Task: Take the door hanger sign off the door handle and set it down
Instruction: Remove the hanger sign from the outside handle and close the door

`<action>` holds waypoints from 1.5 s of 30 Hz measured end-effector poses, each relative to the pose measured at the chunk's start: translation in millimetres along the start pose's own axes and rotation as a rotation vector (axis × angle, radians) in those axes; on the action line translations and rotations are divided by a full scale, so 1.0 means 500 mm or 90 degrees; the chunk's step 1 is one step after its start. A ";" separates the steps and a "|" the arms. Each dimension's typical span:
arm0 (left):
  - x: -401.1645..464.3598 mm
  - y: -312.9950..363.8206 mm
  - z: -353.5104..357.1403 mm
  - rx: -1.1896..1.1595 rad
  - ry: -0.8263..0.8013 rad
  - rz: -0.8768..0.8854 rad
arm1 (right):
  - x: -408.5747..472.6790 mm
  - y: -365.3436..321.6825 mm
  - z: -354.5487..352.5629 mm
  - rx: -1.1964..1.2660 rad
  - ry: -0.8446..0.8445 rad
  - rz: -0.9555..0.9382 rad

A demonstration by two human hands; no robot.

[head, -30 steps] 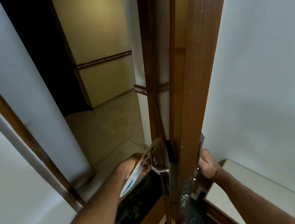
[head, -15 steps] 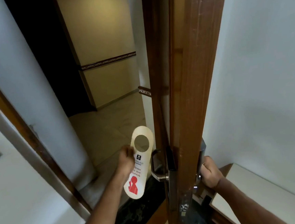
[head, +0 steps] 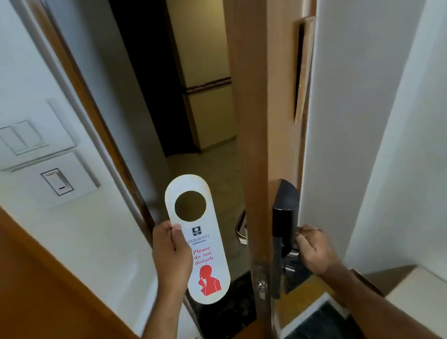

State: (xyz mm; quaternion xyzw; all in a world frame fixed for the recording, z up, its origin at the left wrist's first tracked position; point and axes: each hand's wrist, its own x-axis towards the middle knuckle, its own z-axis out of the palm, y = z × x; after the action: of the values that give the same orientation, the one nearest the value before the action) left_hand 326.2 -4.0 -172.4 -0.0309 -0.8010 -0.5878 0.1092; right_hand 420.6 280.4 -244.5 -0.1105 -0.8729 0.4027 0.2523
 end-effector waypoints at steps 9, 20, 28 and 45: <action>-0.021 -0.005 -0.113 0.010 0.160 -0.007 | 0.076 -0.051 0.125 -0.058 -0.042 -0.045; -0.022 0.017 -0.077 0.046 0.230 0.008 | 0.184 -0.136 0.260 -0.093 -0.135 -0.102; 0.075 0.001 -0.034 0.074 0.235 0.039 | 0.252 -0.163 0.341 -0.008 -0.137 -0.152; 0.335 -0.052 0.011 -0.027 0.162 0.037 | 0.395 -0.197 0.495 -0.106 -0.082 -0.355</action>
State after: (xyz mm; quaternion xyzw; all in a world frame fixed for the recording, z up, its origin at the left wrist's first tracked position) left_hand 157.4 -19.9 -162.7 0.0183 -0.7670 -0.6002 0.2262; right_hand 122.9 134.3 -236.2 0.1391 -0.9138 0.2509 0.2875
